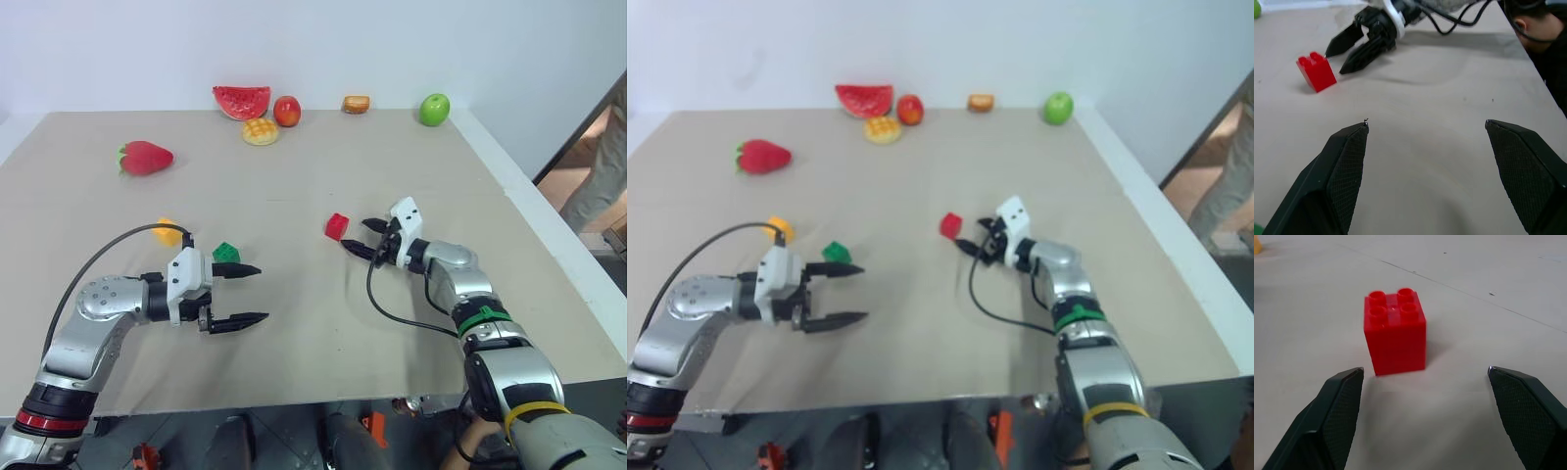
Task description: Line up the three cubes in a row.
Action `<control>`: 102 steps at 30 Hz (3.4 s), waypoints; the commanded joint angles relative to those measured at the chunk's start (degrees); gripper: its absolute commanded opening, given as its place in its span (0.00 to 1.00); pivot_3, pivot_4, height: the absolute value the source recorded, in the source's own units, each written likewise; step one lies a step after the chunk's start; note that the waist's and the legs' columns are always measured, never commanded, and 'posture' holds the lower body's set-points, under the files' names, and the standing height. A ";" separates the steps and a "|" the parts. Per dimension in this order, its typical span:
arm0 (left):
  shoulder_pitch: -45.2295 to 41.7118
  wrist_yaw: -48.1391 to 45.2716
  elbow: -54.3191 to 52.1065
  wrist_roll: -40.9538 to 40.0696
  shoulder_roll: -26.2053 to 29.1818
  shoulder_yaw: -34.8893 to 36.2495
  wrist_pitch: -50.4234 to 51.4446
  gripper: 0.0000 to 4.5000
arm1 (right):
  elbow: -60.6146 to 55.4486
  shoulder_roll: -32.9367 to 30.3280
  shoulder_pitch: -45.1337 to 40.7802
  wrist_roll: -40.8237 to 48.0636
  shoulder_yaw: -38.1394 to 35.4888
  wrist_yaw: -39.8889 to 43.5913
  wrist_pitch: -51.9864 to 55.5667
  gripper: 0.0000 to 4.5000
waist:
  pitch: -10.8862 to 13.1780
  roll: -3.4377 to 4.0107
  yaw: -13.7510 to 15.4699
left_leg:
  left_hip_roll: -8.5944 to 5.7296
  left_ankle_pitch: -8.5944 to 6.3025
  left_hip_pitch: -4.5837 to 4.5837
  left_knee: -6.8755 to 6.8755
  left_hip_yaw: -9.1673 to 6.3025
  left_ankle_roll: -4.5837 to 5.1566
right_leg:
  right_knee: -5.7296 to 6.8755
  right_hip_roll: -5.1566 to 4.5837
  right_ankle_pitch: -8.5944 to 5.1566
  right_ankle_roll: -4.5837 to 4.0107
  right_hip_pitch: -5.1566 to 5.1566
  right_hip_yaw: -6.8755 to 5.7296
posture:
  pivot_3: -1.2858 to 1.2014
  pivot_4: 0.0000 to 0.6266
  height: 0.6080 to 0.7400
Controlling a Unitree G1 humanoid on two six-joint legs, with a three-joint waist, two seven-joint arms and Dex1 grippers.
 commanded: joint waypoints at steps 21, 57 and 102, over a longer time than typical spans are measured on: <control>-0.71 4.64 1.22 -2.05 -3.85 2.38 -0.84 0.91 | 5.63 3.44 -4.39 -1.95 -3.16 0.71 -4.78 0.27 | 0.00 0.01 0.04 | -0.01 0.01 -0.01 0.02 0.00 0.00 | 0.01 0.00 0.01 0.03 0.02 0.01 | 0.52 0.24 1.00; 0.61 1.60 0.49 -10.38 -3.97 8.32 2.85 0.91 | -26.59 -9.17 14.19 0.46 7.20 29.37 3.18 0.57 | 0.02 0.07 0.29 | -0.02 0.02 0.03 0.19 -0.04 -0.01 | 0.02 -0.01 -0.04 -0.04 0.10 -0.03 | 0.52 0.24 1.00; -5.68 13.33 24.71 3.79 -8.47 5.28 -1.04 0.91 | -65.98 -15.73 20.29 21.15 -5.51 14.67 28.63 0.98 | 0.10 0.19 0.38 | -0.04 0.12 -0.10 0.29 0.00 0.07 | -0.01 -0.10 0.09 -0.18 0.01 -0.06 | 0.52 0.24 1.00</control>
